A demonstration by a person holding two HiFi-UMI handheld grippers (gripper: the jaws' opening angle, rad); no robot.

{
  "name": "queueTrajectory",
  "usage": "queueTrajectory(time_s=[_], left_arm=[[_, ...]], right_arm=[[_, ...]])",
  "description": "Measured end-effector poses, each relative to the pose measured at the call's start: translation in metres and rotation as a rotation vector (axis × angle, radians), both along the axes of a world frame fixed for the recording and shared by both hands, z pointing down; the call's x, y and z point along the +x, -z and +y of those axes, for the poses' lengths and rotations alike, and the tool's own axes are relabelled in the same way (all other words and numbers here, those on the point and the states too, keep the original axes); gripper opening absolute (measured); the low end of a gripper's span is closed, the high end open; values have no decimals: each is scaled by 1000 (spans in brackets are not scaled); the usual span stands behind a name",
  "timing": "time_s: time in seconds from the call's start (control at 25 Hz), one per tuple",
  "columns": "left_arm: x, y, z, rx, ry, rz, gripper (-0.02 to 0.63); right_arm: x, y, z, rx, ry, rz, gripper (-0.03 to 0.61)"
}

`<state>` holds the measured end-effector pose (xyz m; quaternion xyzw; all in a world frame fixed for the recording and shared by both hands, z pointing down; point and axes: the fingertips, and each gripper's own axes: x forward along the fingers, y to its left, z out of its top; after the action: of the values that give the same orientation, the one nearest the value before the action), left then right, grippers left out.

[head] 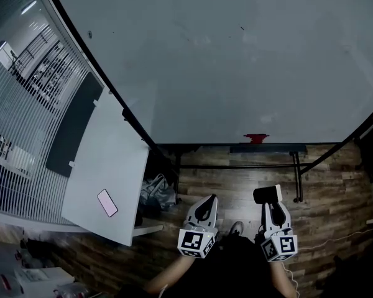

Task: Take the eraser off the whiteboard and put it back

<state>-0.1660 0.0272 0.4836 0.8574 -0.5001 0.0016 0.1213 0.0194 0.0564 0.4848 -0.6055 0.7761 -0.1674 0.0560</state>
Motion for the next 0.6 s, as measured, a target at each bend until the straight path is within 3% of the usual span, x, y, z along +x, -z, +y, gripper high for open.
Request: queueTrajectory(time_s=[0.12, 0.28, 0.6], left_arm=[[-4, -4, 5, -4, -8, 9, -2], [-2, -8, 9, -7, -28, 16, -2], [8, -15, 1, -15, -47, 5, -2]], right_arm=[[2, -2, 2, -18, -30, -48, 129], [11, -7, 9, -47, -71, -16, 129], [34, -16, 4, -60, -126, -45, 129]])
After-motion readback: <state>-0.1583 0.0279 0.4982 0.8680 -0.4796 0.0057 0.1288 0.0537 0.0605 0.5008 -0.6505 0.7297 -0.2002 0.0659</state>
